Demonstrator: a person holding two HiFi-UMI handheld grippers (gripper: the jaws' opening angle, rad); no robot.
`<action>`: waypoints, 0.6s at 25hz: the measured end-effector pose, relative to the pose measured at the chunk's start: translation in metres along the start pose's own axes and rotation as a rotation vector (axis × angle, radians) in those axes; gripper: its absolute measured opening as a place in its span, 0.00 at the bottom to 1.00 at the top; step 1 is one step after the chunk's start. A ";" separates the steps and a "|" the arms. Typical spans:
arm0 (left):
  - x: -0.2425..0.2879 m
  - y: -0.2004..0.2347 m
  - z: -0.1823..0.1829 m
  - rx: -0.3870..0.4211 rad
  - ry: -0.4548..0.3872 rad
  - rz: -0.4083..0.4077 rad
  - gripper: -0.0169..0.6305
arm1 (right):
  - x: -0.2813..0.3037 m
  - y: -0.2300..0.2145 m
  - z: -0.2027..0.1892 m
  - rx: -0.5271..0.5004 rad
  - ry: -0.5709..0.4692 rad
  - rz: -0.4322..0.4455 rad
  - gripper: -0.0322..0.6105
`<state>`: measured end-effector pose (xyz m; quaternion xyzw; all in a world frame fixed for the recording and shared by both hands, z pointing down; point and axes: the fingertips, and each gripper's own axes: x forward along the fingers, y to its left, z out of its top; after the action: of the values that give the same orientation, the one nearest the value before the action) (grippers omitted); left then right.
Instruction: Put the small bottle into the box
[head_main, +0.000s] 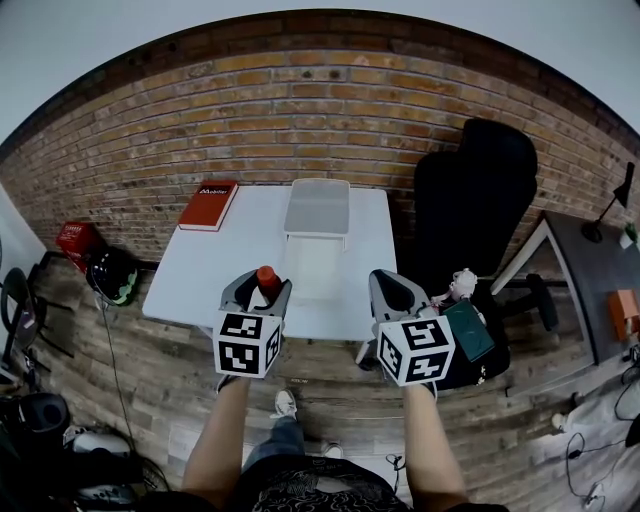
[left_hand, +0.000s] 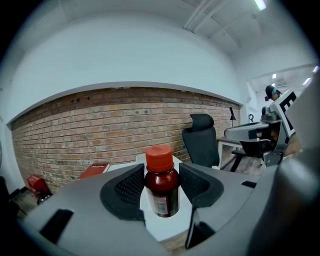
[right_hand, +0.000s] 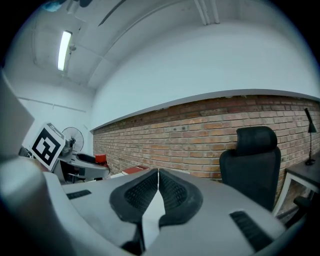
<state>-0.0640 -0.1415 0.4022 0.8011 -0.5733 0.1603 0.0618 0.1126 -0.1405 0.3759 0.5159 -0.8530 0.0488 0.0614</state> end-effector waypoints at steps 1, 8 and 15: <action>0.007 0.004 -0.001 -0.002 0.001 -0.006 0.38 | 0.007 -0.001 -0.001 0.000 0.004 -0.003 0.08; 0.065 0.043 0.000 0.003 0.019 -0.046 0.38 | 0.072 -0.011 -0.004 0.008 0.037 -0.037 0.08; 0.123 0.081 0.007 -0.009 0.034 -0.098 0.38 | 0.141 -0.017 -0.001 0.004 0.074 -0.060 0.08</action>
<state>-0.1027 -0.2810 0.4295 0.8251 -0.5330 0.1682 0.0828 0.0627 -0.2713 0.3990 0.5390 -0.8344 0.0678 0.0932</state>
